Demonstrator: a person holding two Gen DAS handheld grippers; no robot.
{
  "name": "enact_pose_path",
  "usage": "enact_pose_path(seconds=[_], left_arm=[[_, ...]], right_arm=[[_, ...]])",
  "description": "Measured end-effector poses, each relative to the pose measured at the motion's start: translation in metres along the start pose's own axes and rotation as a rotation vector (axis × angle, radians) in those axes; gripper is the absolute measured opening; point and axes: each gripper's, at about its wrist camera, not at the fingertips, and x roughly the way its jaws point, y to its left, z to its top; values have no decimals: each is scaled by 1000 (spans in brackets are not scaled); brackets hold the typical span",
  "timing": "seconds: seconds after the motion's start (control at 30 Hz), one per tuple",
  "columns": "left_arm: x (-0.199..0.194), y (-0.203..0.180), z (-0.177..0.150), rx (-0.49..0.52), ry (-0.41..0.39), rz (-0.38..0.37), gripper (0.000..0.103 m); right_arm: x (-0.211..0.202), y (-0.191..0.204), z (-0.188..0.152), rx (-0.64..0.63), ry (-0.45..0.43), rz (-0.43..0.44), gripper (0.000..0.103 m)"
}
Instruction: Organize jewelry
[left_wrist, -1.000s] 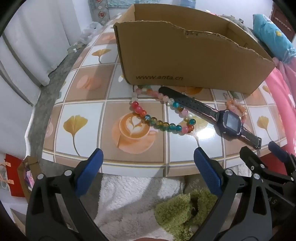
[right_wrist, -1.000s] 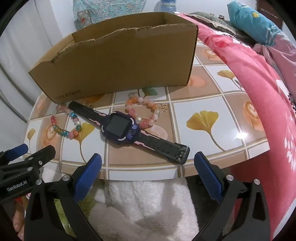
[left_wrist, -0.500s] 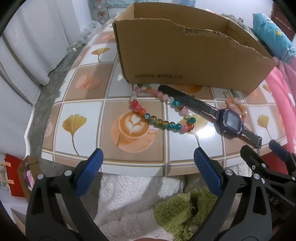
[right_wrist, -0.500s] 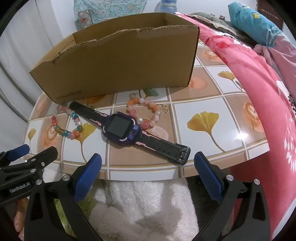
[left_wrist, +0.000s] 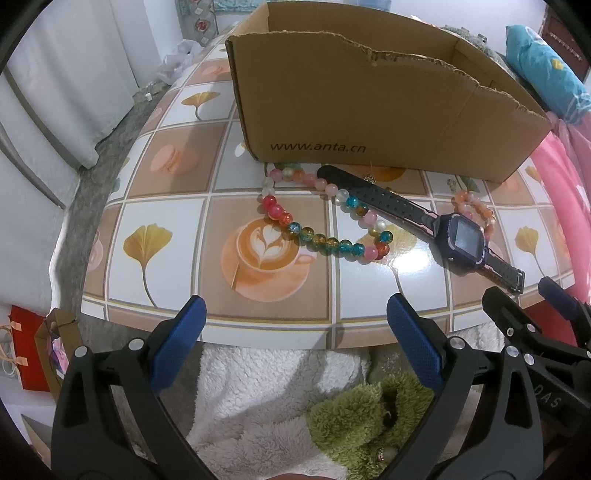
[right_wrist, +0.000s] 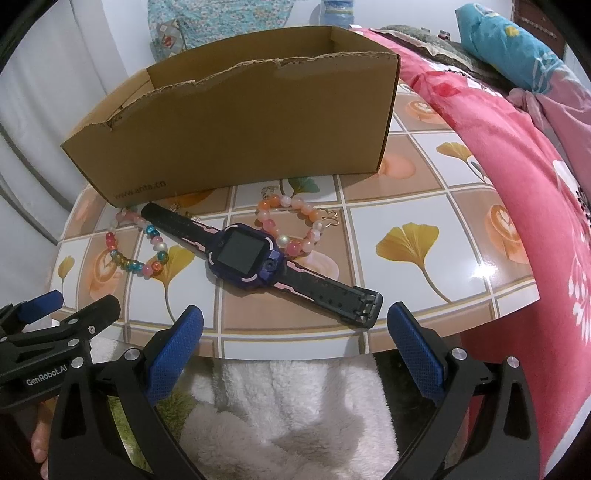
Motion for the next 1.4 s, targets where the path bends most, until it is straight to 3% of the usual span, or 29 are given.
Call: enact_pose_path(seconds=[1.4], left_arm=[[6,-2,-1,4,27,-1,95]], right_arm=[[2,-2,-2,2,3,6,98]])
